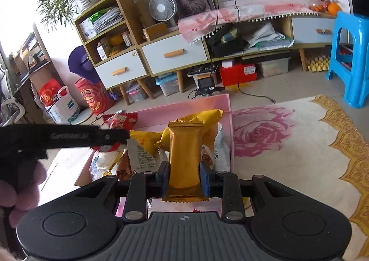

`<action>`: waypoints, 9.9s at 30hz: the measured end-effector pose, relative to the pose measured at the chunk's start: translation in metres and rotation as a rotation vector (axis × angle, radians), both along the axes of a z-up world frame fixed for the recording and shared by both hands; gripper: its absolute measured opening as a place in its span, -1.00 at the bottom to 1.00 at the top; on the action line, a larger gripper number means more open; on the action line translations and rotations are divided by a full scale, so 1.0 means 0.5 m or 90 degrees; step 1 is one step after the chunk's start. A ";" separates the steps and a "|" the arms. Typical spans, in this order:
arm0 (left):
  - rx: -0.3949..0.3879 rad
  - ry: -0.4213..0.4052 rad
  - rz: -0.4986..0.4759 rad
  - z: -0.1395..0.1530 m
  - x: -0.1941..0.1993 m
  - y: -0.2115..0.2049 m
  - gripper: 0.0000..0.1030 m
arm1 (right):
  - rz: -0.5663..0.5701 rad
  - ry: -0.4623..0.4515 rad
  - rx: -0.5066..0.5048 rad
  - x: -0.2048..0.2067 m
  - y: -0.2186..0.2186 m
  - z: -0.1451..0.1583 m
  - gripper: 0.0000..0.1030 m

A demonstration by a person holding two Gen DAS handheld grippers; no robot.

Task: Organize snacks
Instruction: 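Carry the red packet and gold bar into the pink box and open both tools, then move both tools back toward the remaining snacks, then grasp the orange-printed packet with the left tool while the right tool grasps the red-white candy packet, then carry the orange packet and red-white candy packet into the pink box and open both tools, then move the right tool to the brown-wrapped cake while the left tool moves to the silver packet, then grasp the brown-wrapped cake with the right tool while the left tool grasps the silver packet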

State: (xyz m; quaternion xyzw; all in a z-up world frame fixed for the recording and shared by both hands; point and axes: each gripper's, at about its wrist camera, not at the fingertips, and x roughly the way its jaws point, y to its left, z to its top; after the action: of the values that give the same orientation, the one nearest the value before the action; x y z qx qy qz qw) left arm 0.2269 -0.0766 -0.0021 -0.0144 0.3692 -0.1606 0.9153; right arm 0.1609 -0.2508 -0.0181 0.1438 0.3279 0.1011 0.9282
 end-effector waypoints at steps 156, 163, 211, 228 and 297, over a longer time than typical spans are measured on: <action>-0.048 -0.103 0.014 0.026 -0.094 0.139 -0.21 | 0.022 -0.057 -0.055 -0.016 0.081 0.062 -0.13; -0.046 -0.083 0.026 0.013 -0.035 0.113 -0.21 | 0.015 -0.048 -0.056 0.017 0.086 0.046 -0.13; -0.033 -0.038 0.030 0.039 -0.037 0.089 0.70 | 0.008 -0.071 -0.068 -0.025 0.060 0.100 0.63; 0.048 -0.009 0.018 -0.009 -0.244 0.120 0.79 | 0.010 -0.041 -0.098 -0.140 0.054 0.107 0.73; -0.048 0.142 -0.039 -0.126 -0.349 0.095 -0.16 | 0.055 0.155 -0.165 -0.145 0.165 -0.050 -0.50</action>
State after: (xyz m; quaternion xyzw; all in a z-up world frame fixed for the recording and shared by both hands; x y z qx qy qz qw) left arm 0.0524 -0.0289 -0.0650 -0.0556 0.4624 -0.1997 0.8621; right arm 0.0882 -0.1683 -0.0431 0.0201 0.4538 0.0793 0.8873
